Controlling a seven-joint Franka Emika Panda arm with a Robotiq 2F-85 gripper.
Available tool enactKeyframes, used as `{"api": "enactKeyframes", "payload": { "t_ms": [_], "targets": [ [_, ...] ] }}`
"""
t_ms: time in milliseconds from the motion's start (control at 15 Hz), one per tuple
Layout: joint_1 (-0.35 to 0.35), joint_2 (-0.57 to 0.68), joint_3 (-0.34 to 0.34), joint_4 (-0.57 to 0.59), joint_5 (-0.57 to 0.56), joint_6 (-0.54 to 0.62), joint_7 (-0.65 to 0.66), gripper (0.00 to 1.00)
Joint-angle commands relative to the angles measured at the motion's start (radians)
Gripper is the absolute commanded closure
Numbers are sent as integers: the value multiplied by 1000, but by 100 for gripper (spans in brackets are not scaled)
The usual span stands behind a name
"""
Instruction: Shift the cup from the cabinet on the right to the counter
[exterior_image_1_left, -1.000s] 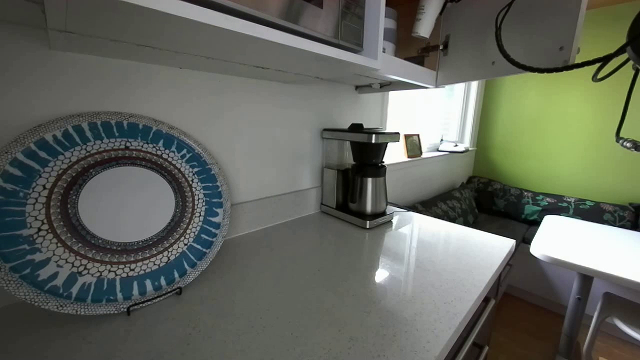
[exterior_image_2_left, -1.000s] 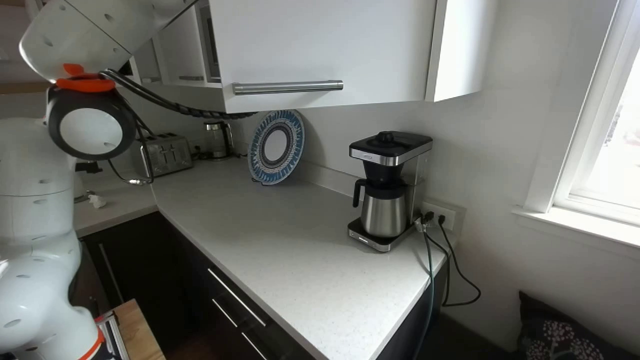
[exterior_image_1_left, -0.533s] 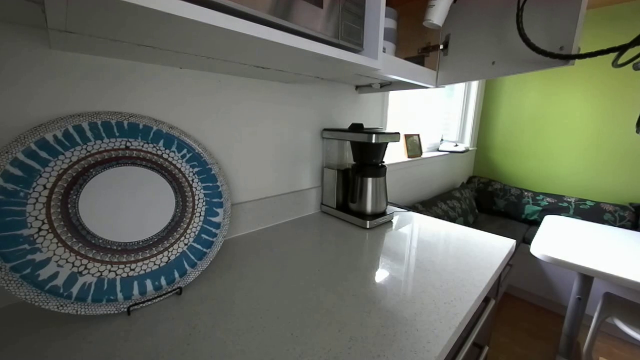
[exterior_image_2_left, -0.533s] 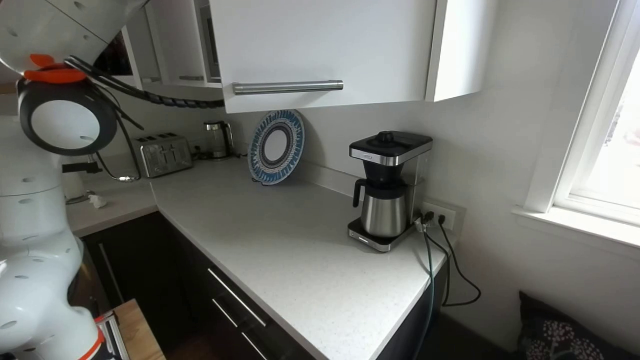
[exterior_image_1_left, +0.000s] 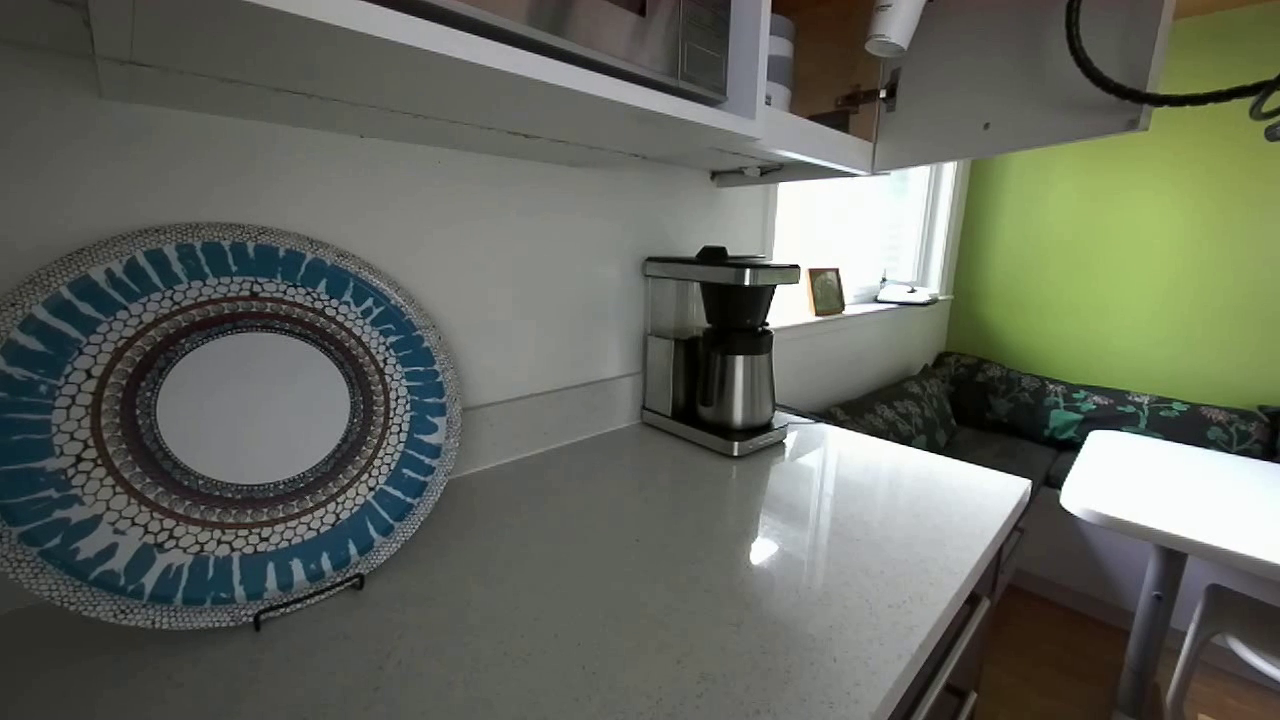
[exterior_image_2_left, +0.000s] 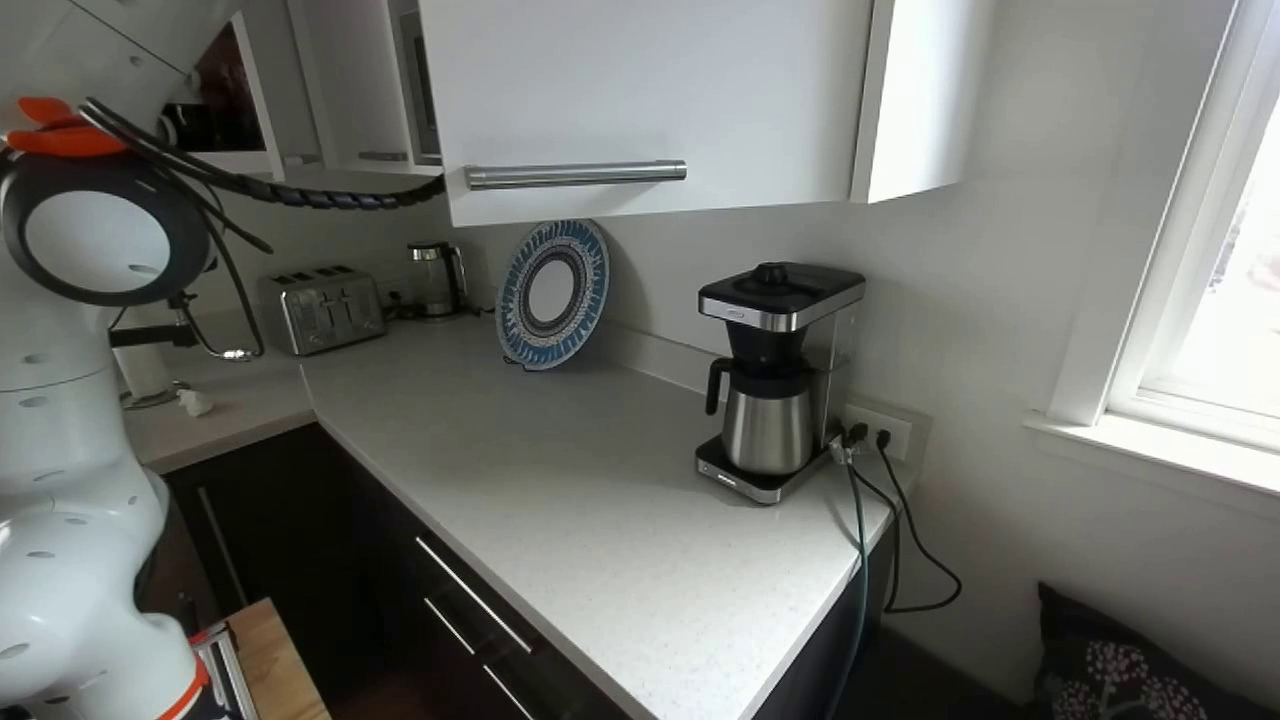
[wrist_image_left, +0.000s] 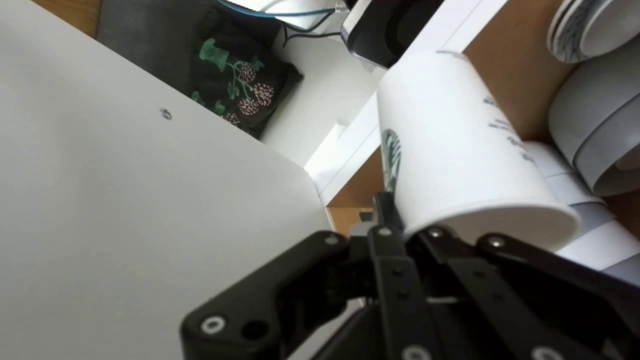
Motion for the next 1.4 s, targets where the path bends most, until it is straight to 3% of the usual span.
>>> {"api": "enactKeyframes", "payload": {
  "t_ms": [0,467,1333],
  "targets": [
    [-33,-42,0,-51,70,-76,-35,99],
    [-5,-112,19,-151,59,-101,-27,99],
    [12,-389,32,-725,138,21,-29,99]
  ]
}}
